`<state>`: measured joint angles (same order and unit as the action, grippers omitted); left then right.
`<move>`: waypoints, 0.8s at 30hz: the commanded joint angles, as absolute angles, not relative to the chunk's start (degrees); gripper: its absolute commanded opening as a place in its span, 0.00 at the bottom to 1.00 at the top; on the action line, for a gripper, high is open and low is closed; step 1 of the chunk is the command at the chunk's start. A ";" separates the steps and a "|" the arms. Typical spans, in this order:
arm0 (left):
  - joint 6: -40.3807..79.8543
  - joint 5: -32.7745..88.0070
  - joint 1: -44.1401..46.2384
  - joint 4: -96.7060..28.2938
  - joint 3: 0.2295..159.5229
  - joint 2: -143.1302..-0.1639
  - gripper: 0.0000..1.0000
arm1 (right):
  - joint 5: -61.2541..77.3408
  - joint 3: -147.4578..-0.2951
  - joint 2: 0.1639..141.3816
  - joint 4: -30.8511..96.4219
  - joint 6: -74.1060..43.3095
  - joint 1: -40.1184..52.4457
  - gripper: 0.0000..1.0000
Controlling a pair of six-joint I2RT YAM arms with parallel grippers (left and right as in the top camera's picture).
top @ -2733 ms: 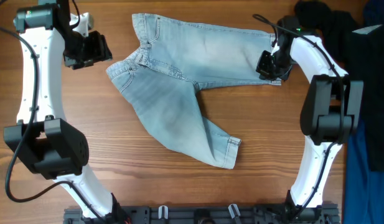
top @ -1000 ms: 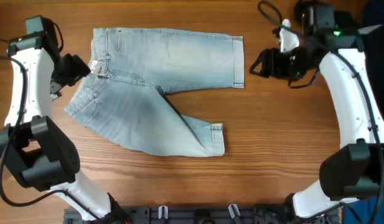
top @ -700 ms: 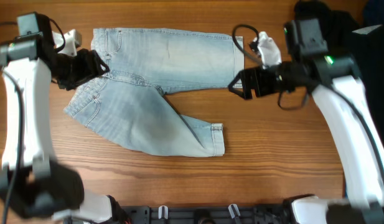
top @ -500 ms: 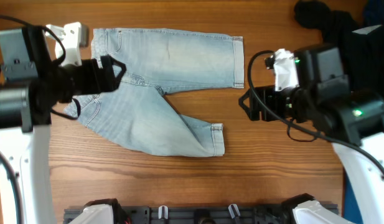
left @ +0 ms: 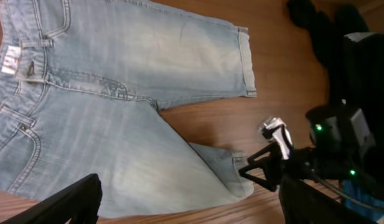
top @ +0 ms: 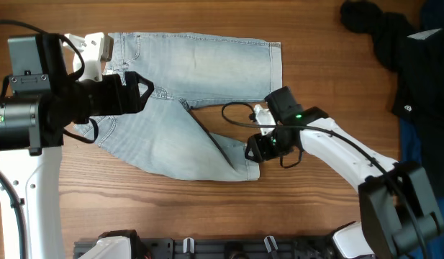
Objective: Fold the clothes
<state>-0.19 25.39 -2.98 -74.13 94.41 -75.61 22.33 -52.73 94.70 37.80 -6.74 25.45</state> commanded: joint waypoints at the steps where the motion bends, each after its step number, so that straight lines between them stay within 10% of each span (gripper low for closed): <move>1: -1.10 25.89 -2.68 -74.65 94.35 -75.88 0.92 | 23.59 -52.42 96.18 35.62 -6.22 26.85 0.37; 4: -1.10 25.89 -2.68 -74.96 94.35 -75.88 0.92 | 21.87 -52.56 95.31 33.76 -7.70 26.81 0.05; 13: -1.10 25.02 -2.68 -74.81 94.35 -75.88 0.96 | 13.30 -53.04 62.96 47.11 -13.85 26.81 0.04; 20: -1.10 25.02 -2.68 -74.39 94.35 -75.88 0.97 | -1.32 -53.01 69.87 39.16 -18.85 26.74 0.04; 21: -1.10 25.02 -2.68 -74.39 94.35 -75.88 0.97 | -7.42 -53.01 72.49 38.57 -20.67 26.37 0.12; 22: -1.10 25.02 -2.68 -74.39 94.35 -75.88 0.98 | -15.86 -53.01 76.66 38.54 -24.38 24.49 0.39; 24: -1.10 24.51 -2.68 -74.39 94.35 -75.88 0.99 | -15.03 -53.01 82.00 37.74 -23.94 18.35 0.45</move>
<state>-0.19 25.17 -2.98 -74.56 94.35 -75.72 -6.94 -52.64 77.25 38.15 -21.26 24.05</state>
